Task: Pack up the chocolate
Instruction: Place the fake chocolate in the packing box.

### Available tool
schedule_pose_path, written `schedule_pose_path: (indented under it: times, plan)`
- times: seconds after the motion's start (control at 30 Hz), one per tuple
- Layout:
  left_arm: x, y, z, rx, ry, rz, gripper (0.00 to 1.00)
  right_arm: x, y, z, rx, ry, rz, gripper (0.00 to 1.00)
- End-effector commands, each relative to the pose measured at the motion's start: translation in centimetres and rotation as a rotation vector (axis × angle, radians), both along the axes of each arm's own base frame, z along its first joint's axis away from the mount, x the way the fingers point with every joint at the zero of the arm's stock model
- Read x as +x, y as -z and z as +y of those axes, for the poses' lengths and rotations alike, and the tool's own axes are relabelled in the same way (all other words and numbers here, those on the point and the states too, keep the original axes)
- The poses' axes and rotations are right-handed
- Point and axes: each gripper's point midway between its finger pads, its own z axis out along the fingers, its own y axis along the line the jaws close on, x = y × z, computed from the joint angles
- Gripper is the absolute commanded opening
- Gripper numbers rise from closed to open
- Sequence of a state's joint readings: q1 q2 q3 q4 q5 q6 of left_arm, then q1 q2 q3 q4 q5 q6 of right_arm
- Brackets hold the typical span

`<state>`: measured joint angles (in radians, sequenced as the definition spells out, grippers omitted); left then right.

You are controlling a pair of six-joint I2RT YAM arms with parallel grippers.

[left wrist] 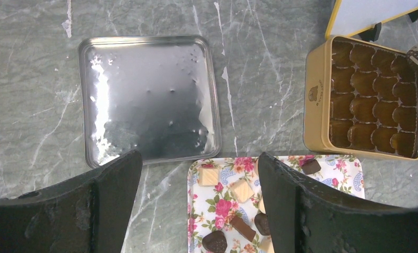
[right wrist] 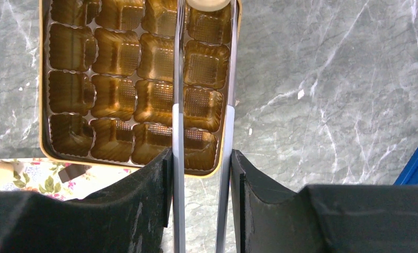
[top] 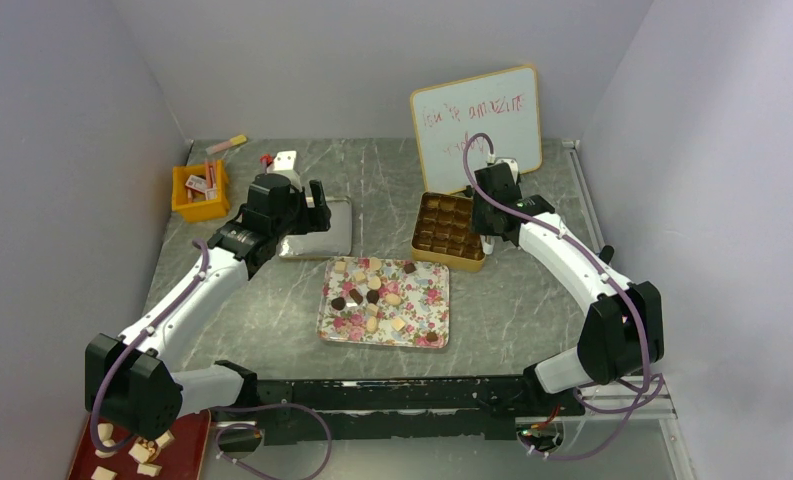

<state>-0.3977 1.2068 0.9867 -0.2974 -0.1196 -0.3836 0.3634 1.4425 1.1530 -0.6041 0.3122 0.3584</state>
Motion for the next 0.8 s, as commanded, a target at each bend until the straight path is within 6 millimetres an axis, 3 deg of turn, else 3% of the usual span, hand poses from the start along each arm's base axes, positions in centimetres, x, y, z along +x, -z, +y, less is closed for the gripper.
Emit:
schedule_pose_path:
  times: [0.0, 0.77]
  plan:
    - [0.18, -1.54, -0.31, -0.027, 0.008, -0.038, 0.85, 0.75, -2.11, -0.26, 0.009, 0.016, -0.067, 0.42]
    - [0.5, -1.49, -0.46, -0.019, 0.015, -0.037, 0.85, 0.88, -2.14, -0.54, -0.002, 0.028, -0.071, 0.44]
